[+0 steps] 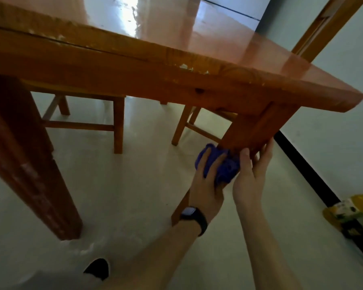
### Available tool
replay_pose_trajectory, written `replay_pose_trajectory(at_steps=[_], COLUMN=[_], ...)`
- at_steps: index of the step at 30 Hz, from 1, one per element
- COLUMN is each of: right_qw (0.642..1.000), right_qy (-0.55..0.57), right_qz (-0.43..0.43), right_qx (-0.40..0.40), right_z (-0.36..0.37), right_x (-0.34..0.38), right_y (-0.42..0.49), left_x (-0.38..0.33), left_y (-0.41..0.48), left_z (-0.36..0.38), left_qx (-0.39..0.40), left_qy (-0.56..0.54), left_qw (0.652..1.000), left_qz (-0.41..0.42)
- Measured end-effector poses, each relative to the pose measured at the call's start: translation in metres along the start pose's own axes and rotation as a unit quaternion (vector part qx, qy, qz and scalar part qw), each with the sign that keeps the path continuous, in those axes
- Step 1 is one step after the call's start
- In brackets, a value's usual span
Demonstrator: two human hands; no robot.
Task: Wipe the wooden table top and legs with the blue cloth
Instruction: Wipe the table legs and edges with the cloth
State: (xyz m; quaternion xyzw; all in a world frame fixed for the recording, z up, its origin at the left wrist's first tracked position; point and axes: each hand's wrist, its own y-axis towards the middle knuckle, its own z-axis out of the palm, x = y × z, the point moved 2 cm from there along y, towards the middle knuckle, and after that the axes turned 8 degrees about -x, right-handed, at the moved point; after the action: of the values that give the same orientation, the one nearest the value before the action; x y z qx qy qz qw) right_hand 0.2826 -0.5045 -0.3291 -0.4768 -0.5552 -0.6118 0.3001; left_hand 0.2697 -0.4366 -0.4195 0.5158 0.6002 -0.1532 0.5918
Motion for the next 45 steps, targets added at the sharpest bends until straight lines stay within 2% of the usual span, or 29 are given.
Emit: replay_pose_trajectory(at_steps=[2, 4, 5, 7, 9, 10, 11, 13, 15, 17, 19, 20, 21, 22, 23, 25, 27, 28, 30, 32, 33, 35, 36, 37, 38, 40, 42, 43, 45], right_qw=[1.000, 1.000, 0.999, 0.995, 0.990, 0.987, 0.985, 0.982, 0.979, 0.976, 0.969, 0.966, 0.964, 0.962, 0.962, 0.962, 0.960, 0.960, 0.960, 0.960, 0.960, 0.958, 0.957, 0.957, 0.956, 0.953, 0.956, 0.956, 0.956], right_qy=[0.006, 0.014, 0.009, -0.024, -0.061, -0.076, -0.087, -0.102, -0.102, -0.112, -0.117, -0.117, -0.114, -0.110, -0.106, -0.094, -0.096, -0.100, -0.107, -0.110, -0.110, -0.107, -0.106, -0.107, -0.109, -0.109, -0.112, -0.115, -0.113], right_qz=[-0.004, 0.004, 0.017, 0.055, 0.080, 0.085, 0.089, 0.100, 0.119, 0.133, 0.159, 0.170, 0.178, 0.185, 0.191, 0.205, 0.218, 0.219, 0.215, 0.217, 0.216, 0.219, 0.219, 0.218, 0.220, 0.232, 0.221, 0.213, 0.212], right_qx=[0.007, 0.026, 0.041, 0.074, 0.103, 0.111, 0.115, 0.124, 0.128, 0.134, 0.148, 0.156, 0.162, 0.165, 0.165, 0.155, 0.148, 0.146, 0.143, 0.141, 0.143, 0.152, 0.157, 0.161, 0.163, 0.163, 0.160, 0.164, 0.169], right_z=[0.000, -0.002, -0.003, -0.006, -0.008, -0.009, -0.009, -0.007, -0.006, -0.007, -0.010, -0.012, -0.014, -0.016, -0.018, -0.016, -0.013, -0.013, -0.014, -0.018, -0.020, -0.024, -0.024, -0.024, -0.024, -0.023, -0.026, -0.027, -0.029], right_x=[-0.007, -0.016, -0.023, -0.043, -0.066, -0.075, -0.082, -0.097, -0.115, -0.131, -0.145, -0.150, -0.155, -0.160, -0.163, -0.169, -0.173, -0.174, -0.179, -0.180, -0.181, -0.182, -0.182, -0.182, -0.184, -0.186, -0.186, -0.187, -0.187], right_y=[-0.005, -0.009, -0.010, -0.017, -0.028, -0.034, -0.040, -0.049, -0.059, -0.067, -0.073, -0.076, -0.078, -0.080, -0.081, -0.080, -0.081, -0.081, -0.081, -0.081, -0.080, -0.080, -0.079, -0.079, -0.080, -0.083, -0.081, -0.079, -0.076], left_x=[0.074, 0.131, 0.146, 0.147, 0.119, 0.099, 0.083, 0.072, 0.095, 0.141, 0.194, 0.214, 0.232, 0.243, 0.250, 0.250, 0.236, 0.226, 0.218, 0.236, 0.255, 0.287, 0.297, 0.301, 0.297, 0.291, 0.281, 0.275, 0.271], left_y=[-0.036, -0.056, -0.059, -0.046, -0.020, -0.009, -0.005, -0.013, -0.035, -0.059, -0.088, -0.102, -0.113, -0.119, -0.117, -0.098, -0.074, -0.070, -0.079, -0.106, -0.119, -0.145, -0.151, -0.152, -0.150, -0.141, -0.125, -0.117, -0.103], left_z=[0.006, 0.001, -0.003, -0.006, -0.003, 0.002, 0.009, 0.023, 0.033, 0.038, 0.040, 0.039, 0.040, 0.040, 0.040, 0.038, 0.043, 0.050, 0.067, 0.073, 0.070, 0.063, 0.062, 0.063, 0.066, 0.073, 0.076, 0.077, 0.079], left_qx=[0.068, 0.145, 0.148, 0.046, -0.086, -0.114, -0.116, -0.103, -0.083, -0.034, 0.087, 0.160, 0.198, 0.193, 0.153, 0.009, -0.104, -0.118, -0.081, 0.001, 0.075, 0.260, 0.308, 0.305, 0.261, 0.108, -0.008, -0.024, 0.011], left_qy=[0.069, 0.103, 0.092, 0.045, -0.036, -0.089, -0.138, -0.148, -0.100, -0.021, 0.108, 0.163, 0.181, 0.155, 0.112, 0.063, 0.038, 0.016, -0.017, 0.018, 0.078, 0.198, 0.215, 0.205, 0.179, 0.128, 0.078, 0.053, -0.019], left_qw=[0.988, 0.958, 0.951, 0.953, 0.951, 0.950, 0.954, 0.972, 0.982, 0.975, 0.939, 0.914, 0.899, 0.899, 0.905, 0.921, 0.942, 0.952, 0.960, 0.942, 0.923, 0.854, 0.824, 0.815, 0.819, 0.819, 0.819, 0.833, 0.845], left_qz=[-0.117, -0.223, -0.254, -0.295, -0.295, -0.276, -0.240, -0.151, -0.139, -0.217, -0.315, -0.335, -0.346, -0.361, -0.382, -0.385, -0.317, -0.283, -0.268, -0.335, -0.369, -0.406, -0.425, -0.448, -0.479, -0.549, -0.568, -0.551, -0.534])
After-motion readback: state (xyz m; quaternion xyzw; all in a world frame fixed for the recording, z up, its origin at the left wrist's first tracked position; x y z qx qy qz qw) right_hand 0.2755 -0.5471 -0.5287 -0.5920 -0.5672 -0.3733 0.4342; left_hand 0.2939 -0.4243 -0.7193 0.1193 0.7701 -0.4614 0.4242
